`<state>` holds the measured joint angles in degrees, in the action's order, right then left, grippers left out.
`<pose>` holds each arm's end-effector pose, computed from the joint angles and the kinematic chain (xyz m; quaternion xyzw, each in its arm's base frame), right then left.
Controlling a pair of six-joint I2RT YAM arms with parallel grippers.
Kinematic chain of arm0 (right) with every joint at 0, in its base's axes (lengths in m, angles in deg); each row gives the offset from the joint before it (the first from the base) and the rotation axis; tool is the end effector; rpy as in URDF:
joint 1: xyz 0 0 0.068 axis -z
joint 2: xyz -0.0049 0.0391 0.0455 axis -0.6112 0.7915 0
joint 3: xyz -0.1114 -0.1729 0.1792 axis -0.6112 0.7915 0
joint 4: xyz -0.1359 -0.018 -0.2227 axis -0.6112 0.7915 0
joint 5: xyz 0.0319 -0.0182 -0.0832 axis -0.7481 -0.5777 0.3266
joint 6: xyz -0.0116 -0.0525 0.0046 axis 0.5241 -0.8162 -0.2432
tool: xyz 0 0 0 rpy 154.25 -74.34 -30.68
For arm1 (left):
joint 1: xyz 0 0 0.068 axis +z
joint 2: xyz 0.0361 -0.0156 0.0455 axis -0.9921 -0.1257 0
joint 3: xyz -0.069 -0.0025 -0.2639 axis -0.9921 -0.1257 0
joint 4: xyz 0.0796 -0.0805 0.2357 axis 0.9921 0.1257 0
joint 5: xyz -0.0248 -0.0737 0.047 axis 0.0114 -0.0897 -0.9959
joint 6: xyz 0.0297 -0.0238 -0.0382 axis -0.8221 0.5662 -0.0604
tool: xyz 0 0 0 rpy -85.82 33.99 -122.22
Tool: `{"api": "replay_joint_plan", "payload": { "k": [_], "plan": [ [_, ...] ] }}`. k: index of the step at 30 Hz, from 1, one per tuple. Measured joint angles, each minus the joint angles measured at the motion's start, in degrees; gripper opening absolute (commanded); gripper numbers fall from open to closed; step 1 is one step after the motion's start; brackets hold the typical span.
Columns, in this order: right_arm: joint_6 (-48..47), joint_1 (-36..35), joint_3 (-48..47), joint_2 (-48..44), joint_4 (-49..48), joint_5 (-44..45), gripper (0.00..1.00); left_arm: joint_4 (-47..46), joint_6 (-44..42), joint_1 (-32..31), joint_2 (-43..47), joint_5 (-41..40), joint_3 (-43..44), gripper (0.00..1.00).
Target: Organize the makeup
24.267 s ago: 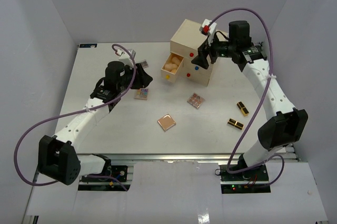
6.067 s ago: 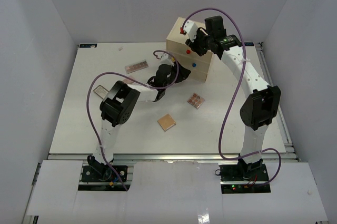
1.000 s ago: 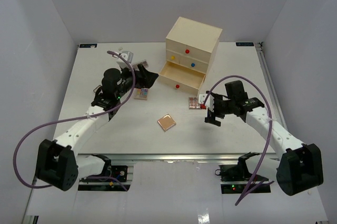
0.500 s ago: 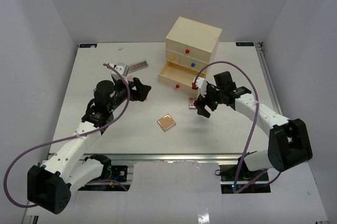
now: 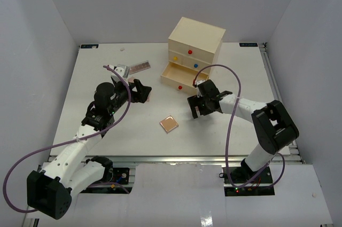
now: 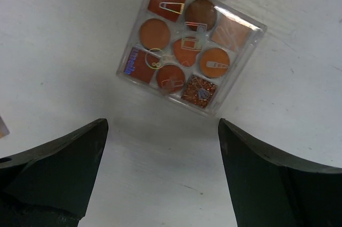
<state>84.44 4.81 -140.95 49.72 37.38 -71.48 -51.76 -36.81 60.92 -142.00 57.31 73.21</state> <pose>0.2693 0.1713 0.1735 -0.2029 0.9320 0.0740 0.2910 0.2034 -0.0877 0.3043 0.0950 0.7696 -0.2591 0.5758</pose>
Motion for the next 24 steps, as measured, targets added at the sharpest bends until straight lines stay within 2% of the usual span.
{"api": "replay_joint_plan", "payload": {
  "k": [8, 24],
  "plan": [
    [4.7, 0.0, 0.0, 1.3, -4.8, 7.7, 0.9, 0.3, -0.2, 0.0, 0.7, -0.9, -0.2, 0.93],
    [9.8, 0.0, 0.3, 4.0, -12.2, 7.5, 0.9, 0.3, -0.4, 0.0, 0.8, -0.9, -0.2, 0.93]
  ]
}}
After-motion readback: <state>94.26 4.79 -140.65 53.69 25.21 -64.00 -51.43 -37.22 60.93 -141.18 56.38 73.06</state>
